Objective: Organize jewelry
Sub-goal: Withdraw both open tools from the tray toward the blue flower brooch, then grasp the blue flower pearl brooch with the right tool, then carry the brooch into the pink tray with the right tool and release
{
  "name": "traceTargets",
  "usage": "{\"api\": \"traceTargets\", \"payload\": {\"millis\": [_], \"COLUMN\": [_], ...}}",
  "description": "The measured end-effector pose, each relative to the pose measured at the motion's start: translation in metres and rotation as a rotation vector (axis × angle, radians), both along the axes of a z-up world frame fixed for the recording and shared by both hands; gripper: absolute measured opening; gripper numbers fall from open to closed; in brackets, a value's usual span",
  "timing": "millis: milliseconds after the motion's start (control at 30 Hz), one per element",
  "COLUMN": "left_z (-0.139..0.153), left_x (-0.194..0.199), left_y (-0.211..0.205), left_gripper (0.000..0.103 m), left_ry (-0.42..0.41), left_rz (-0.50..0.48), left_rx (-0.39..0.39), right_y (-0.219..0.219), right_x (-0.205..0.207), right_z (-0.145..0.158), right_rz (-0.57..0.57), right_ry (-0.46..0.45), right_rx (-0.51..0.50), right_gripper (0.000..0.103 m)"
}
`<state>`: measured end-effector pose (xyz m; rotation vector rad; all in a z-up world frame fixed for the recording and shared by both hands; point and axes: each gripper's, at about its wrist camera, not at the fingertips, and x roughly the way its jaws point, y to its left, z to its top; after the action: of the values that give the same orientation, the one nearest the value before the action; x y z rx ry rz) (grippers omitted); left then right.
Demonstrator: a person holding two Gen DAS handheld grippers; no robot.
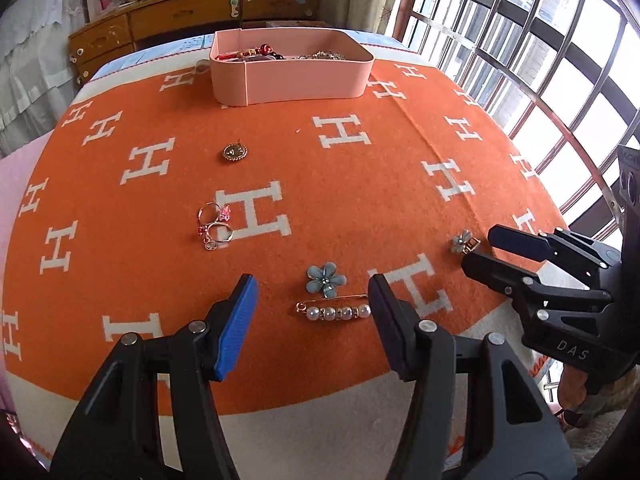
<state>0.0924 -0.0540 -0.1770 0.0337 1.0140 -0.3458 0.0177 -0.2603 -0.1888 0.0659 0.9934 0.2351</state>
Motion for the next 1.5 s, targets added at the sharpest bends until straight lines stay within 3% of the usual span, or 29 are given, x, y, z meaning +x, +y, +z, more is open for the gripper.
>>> {"api": "traceTargets", "payload": {"millis": [400,467,700,1000,1233,1500], "left_z": [-0.006,-0.007,-0.007,-0.002,0.035,0.122], "left_x": [0.003,0.003,-0.001,-0.005,-0.002,0.021], "left_y": [-0.005,-0.005,-0.008,-0.004,0.008,0.025], "left_gripper": [0.038,0.035,0.020,0.017,0.017,0.017], "left_ry": [-0.021,-0.028,-0.036,-0.055,-0.075,-0.171], "left_rz": [-0.010,-0.012,-0.028,-0.004,0.015,0.047], "left_rx": [0.010,0.010,0.008,0.022,-0.014,-0.019], "right_y": [0.014,0.018,0.025,0.017,0.010,-0.002], "right_x": [-0.001,-0.001,-0.005,-0.003,0.000,0.021], "right_z": [-0.009,-0.010,-0.012,-0.010,0.008,0.097], "right_rz": [0.032,0.035,0.047,0.019,0.007,0.019], "right_ry": [-0.055,-0.068,-0.089,-0.056,-0.035,-0.130], "right_rx": [-0.074,-0.090,-0.136,-0.077,-0.006,0.045], "right_gripper": [0.048,0.046,0.021,0.020,0.020,0.020]}}
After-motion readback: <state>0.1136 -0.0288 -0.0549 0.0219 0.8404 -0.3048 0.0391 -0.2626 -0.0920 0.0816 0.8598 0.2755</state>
